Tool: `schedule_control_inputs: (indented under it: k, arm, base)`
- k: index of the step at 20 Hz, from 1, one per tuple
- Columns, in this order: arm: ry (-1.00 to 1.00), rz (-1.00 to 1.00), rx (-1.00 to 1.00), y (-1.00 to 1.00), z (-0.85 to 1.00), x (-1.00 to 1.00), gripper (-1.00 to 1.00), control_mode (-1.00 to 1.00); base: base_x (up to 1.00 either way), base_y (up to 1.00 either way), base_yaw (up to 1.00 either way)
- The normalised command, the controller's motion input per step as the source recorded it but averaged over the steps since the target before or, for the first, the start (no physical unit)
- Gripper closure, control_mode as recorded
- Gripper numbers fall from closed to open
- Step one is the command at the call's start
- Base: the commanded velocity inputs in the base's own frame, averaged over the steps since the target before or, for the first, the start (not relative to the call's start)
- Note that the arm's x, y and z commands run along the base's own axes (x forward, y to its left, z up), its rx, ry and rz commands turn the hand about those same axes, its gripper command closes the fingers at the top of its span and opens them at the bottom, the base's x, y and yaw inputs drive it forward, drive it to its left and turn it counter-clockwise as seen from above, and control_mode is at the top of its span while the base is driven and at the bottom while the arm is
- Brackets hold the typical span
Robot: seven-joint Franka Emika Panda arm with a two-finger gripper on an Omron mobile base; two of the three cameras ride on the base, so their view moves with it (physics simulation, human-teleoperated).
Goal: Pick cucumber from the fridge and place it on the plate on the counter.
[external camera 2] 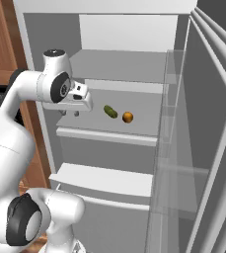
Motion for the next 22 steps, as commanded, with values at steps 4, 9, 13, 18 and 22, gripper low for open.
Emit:
schedule_control_inputs:
  k: [4, 9, 13, 18, 22]
  arm:
    - [0.0, 0.0, 0.0, 0.0, 0.0, 0.0, -1.0, -1.0]
    - [0.0, 0.0, 0.0, 0.0, 0.0, 0.0, -1.0, -1.0]
    - [-0.02, -0.03, 0.0, 0.0, -0.19, 0.0, -1.0, -1.0]
    - [-0.11, 0.0, 0.0, -0.2, -0.22, 0.0, -1.0, -1.0]
    - [-0.01, -0.01, 0.0, -0.32, -0.19, 0.0, -1.0, -1.0]
  base:
    - [0.0, 0.0, 0.0]
    - [0.0, 0.0, 0.0]
    - [0.0, 0.0, 0.0]
    - [0.0, 0.0, 0.0]
    - [0.0, 0.0, 0.0]
